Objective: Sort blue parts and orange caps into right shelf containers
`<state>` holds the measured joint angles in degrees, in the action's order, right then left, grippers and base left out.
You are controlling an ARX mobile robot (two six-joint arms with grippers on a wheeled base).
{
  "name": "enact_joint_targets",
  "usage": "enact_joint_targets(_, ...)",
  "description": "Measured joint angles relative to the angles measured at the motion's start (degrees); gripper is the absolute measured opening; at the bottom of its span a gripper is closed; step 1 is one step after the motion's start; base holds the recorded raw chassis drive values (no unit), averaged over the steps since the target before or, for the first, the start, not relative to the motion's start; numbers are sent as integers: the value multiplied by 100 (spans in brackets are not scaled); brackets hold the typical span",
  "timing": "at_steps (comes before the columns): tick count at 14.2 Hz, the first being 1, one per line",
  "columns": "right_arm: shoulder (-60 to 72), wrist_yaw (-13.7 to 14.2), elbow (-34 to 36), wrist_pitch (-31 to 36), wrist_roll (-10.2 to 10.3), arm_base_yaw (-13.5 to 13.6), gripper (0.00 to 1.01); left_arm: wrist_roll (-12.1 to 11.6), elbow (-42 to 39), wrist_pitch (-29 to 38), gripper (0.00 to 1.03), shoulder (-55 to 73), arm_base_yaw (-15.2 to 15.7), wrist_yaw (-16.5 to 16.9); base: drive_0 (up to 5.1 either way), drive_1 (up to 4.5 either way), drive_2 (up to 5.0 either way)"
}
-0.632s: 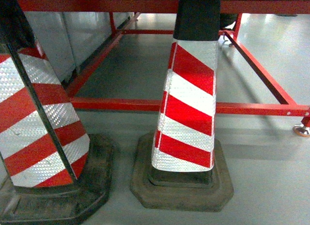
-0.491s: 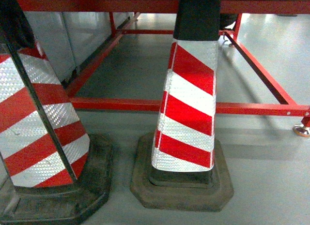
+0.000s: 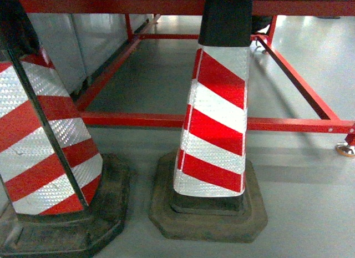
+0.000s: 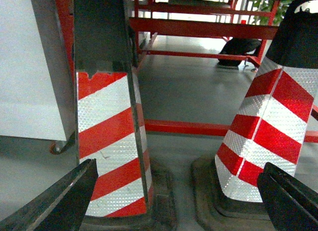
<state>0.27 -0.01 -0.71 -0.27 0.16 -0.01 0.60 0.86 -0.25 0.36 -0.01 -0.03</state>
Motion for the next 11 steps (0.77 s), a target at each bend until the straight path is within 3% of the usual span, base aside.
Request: enact_joint_targets(11,0,2,-2,0,0,0,98,0,0,0,98,0,0,0,0,0,0)
